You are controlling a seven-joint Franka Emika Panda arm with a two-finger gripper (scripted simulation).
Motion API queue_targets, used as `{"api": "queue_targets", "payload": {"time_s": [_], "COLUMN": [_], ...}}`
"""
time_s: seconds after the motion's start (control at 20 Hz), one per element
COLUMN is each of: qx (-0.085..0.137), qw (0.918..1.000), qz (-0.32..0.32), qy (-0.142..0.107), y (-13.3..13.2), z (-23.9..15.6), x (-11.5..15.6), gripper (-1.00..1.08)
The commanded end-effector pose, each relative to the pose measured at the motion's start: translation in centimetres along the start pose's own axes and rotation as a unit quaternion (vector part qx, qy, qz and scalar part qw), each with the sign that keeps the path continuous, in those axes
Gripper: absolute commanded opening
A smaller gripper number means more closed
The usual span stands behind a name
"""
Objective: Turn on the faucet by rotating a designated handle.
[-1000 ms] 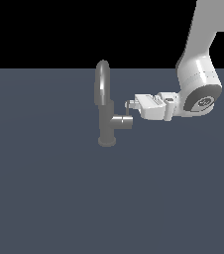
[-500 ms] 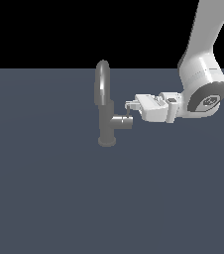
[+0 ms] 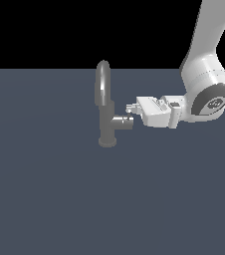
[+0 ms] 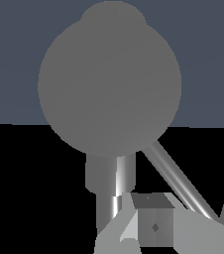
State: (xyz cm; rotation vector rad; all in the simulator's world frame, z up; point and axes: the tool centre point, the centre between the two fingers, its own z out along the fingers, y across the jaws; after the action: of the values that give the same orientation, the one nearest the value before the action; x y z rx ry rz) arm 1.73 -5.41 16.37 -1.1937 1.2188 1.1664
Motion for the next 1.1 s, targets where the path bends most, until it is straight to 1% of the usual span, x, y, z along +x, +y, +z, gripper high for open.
{"api": "queue_targets", "payload": {"time_s": [0.0, 0.25, 0.3, 0.35, 0.85, 0.9, 0.95, 1.05], "qx": [-0.002, -0.002, -0.002, -0.002, -0.002, -0.002, -0.006, -0.005], "qw": [1.0, 0.9999, 0.9999, 1.0, 1.0, 1.0, 0.9999, 0.9999], "qz": [0.009, 0.009, 0.009, -0.002, 0.009, 0.009, -0.009, -0.007], "qy": [-0.002, -0.003, -0.003, -0.001, -0.003, -0.003, -0.005, -0.005], "y": [1.6, 3.5, 3.5, 2.3, 4.8, 4.8, 3.7, 3.4], "z": [-0.1, -0.2, -0.2, 0.0, -0.2, -0.2, 0.1, 0.0], "x": [1.0, 2.0, 2.0, 1.0, 7.5, 7.5, 5.2, 5.9], "gripper": [-1.0, -1.0, -1.0, -1.0, -1.0, -1.0, -1.0, -1.0]}}
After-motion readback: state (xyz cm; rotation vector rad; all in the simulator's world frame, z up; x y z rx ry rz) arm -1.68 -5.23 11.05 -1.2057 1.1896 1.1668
